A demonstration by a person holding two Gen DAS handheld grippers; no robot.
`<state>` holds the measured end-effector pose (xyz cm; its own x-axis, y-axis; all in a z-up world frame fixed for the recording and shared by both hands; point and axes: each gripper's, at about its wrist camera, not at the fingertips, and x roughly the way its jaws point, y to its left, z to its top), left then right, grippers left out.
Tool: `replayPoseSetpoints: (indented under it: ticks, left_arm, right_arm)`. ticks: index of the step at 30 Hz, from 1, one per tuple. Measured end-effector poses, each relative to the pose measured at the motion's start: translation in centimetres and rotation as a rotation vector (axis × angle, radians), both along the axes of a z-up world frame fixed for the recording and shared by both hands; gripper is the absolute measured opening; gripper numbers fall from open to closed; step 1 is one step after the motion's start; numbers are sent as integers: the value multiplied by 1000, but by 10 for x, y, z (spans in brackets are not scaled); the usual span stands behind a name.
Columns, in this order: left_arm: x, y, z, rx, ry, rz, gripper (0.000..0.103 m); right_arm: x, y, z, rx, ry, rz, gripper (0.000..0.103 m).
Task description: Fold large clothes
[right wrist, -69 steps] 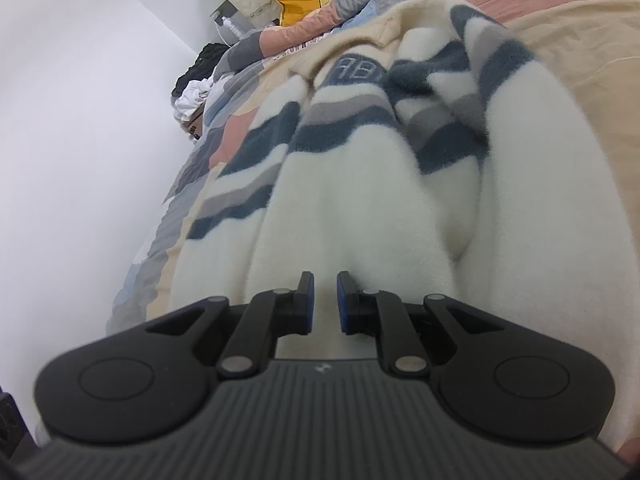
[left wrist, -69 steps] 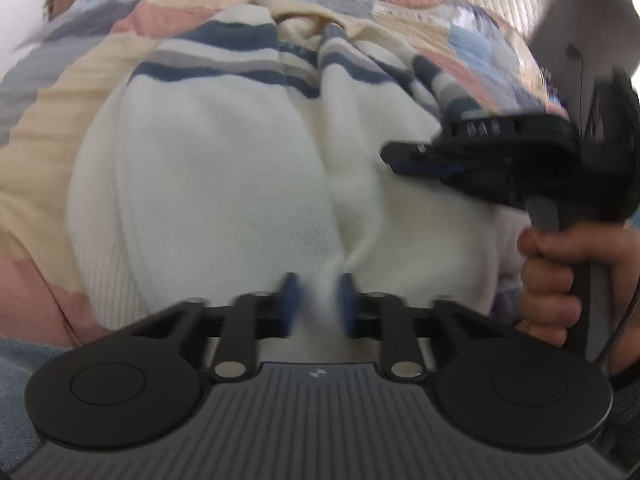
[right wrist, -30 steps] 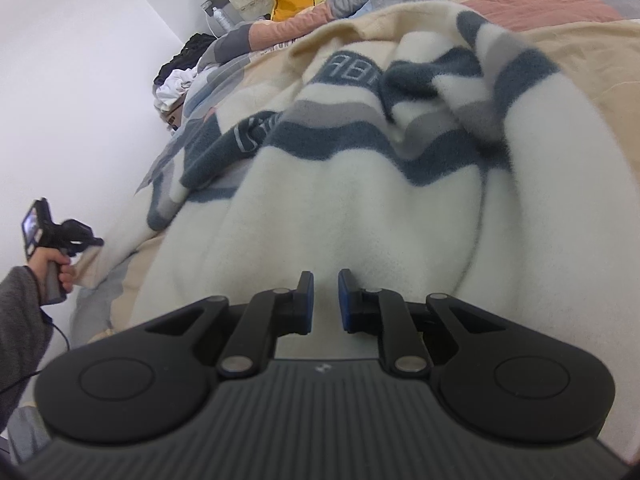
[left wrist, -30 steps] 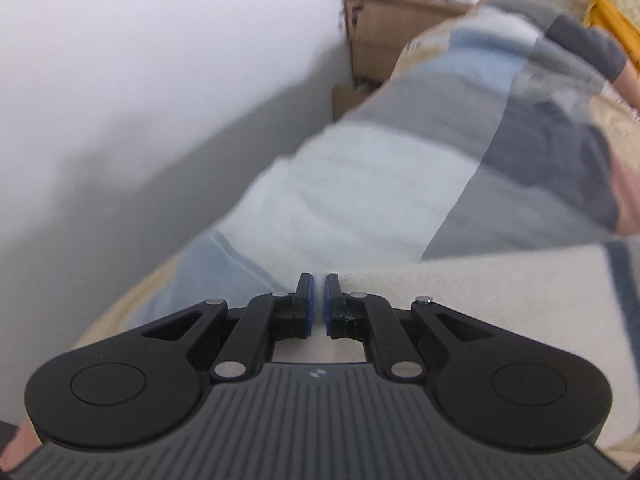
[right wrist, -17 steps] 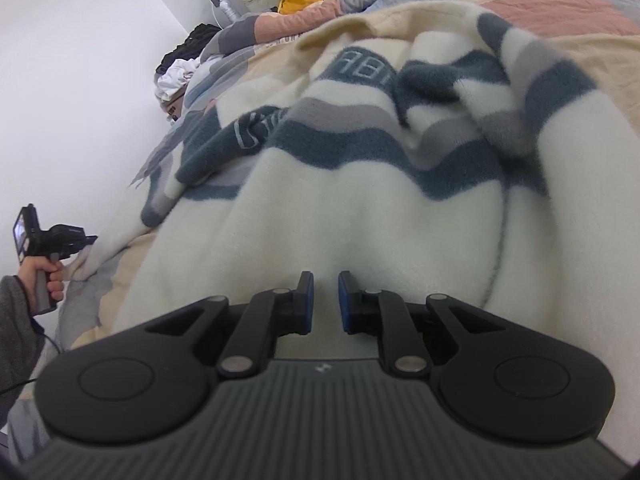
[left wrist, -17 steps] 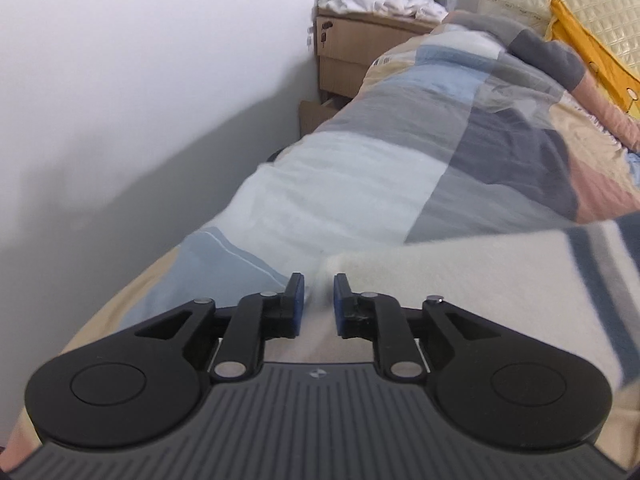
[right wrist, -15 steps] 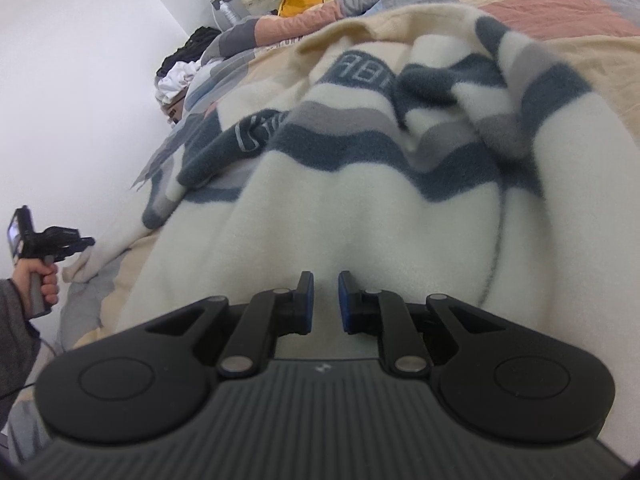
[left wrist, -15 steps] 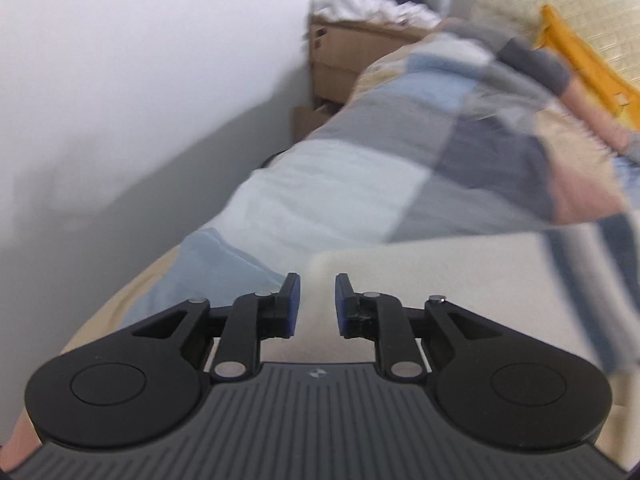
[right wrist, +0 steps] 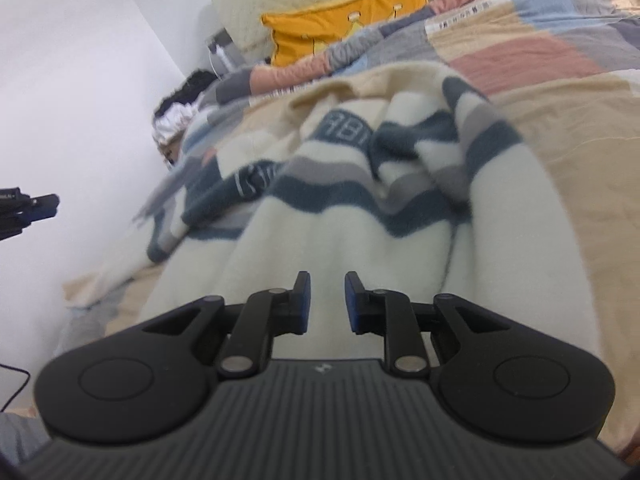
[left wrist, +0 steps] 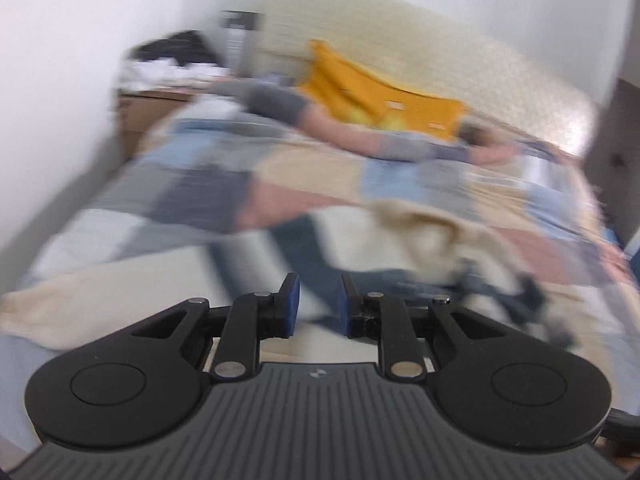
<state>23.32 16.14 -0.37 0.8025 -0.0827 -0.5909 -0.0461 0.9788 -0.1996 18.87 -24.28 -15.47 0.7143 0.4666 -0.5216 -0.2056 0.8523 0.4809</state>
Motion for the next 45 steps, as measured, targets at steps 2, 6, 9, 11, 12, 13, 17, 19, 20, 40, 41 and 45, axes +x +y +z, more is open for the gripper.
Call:
replayPoseSetpoints:
  ticks: [2, 6, 9, 11, 12, 13, 17, 19, 20, 40, 41, 45]
  left_arm:
    - [0, -39, 6, -27, -10, -50, 24]
    - [0, -109, 0, -68, -2, -144, 24]
    - [-3, -152, -18, -58, -24, -168, 24]
    - [-5, -173, -40, -113, -4, -174, 24]
    - [-6, -182, -52, -119, 4, -191, 24]
    - [-7, -189, -63, -102, 9, -195, 24]
    - [-6, -195, -104, -67, 53, -192, 24]
    - [-8, -190, -117, -33, 56, -182, 24]
    - [-9, -187, -122, -15, 55, -175, 24]
    - [-19, -154, -168, -79, 138, -55, 24]
    - [-21, -155, -167, -77, 131, -52, 24]
    - [-26, -157, -164, -65, 117, -50, 24]
  right_arm:
    - [-2, -4, 3, 4, -11, -21, 23]
    - [-7, -13, 9, -16, -34, -76, 23]
    - [-9, -21, 10, -13, -36, -120, 23]
    - [-8, -27, 10, 0, -31, -138, 27]
    - [-8, -29, 10, -5, -28, -155, 41]
    - [-8, -31, 10, -14, -27, -181, 55]
    - [-9, -37, 8, -36, -38, -218, 60]
    - [-7, -36, 7, -62, -38, -243, 65]
    - [-7, -36, 7, -74, -48, -258, 66]
    - [10, -46, -27, -78, 135, -392, 40]
    - [9, -44, -29, -100, 145, -403, 35]
    - [3, -47, -24, -95, 110, -453, 21]
